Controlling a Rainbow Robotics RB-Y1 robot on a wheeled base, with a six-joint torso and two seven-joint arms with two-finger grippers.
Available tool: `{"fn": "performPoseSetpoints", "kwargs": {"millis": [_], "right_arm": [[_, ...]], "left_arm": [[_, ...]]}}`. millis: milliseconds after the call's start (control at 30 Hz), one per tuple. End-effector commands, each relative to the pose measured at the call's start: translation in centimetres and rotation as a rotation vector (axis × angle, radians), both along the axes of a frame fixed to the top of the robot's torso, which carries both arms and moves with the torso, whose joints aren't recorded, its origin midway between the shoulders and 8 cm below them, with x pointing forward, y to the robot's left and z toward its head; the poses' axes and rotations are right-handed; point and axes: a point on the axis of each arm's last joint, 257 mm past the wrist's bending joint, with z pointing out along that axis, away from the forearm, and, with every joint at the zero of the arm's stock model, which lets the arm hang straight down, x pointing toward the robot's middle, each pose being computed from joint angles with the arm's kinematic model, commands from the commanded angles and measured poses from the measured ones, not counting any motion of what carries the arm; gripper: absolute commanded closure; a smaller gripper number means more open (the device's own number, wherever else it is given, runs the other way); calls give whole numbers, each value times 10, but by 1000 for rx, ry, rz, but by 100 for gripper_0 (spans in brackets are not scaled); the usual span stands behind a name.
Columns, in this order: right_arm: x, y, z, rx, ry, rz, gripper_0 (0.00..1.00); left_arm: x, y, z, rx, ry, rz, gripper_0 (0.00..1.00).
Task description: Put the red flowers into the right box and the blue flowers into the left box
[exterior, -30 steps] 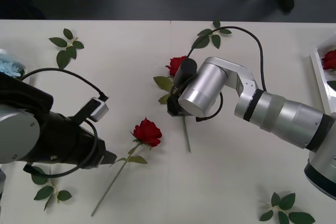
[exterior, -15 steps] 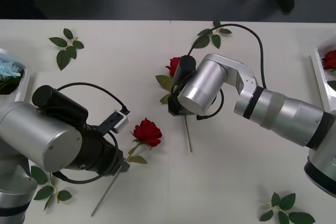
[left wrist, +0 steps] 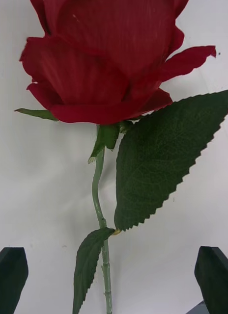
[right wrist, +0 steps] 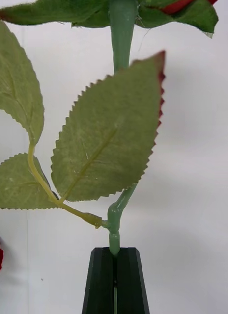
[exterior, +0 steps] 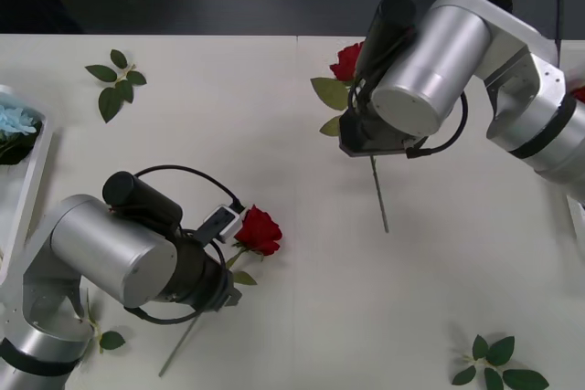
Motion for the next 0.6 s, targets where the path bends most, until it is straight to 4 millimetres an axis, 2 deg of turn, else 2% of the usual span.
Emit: {"fn": "performPoseSetpoints", "kwargs": {"millis": [33, 167, 267, 367, 500, 600], "right_arm": [[-4, -25, 39, -39, -38, 21, 100], [-19, -62, 63, -73, -23, -7, 100], [-22, -88, 83, -66, -23, -40, 100], [-24, -126, 107, -77, -35, -84, 100], [-27, -175, 124, -117, -41, -163, 100], [-30, -214, 128, -157, -38, -236, 100]], "left_arm": [[-1, 1, -9, 26, -16, -59, 0], [1, -4, -16, 20, -10, -57, 0], [3, -7, -23, 14, -8, -52, 0], [6, -13, -30, 3, -10, -50, 0], [7, -15, -34, 4, -11, -54, 0], [8, -16, -37, 7, -11, -58, 0]]}}
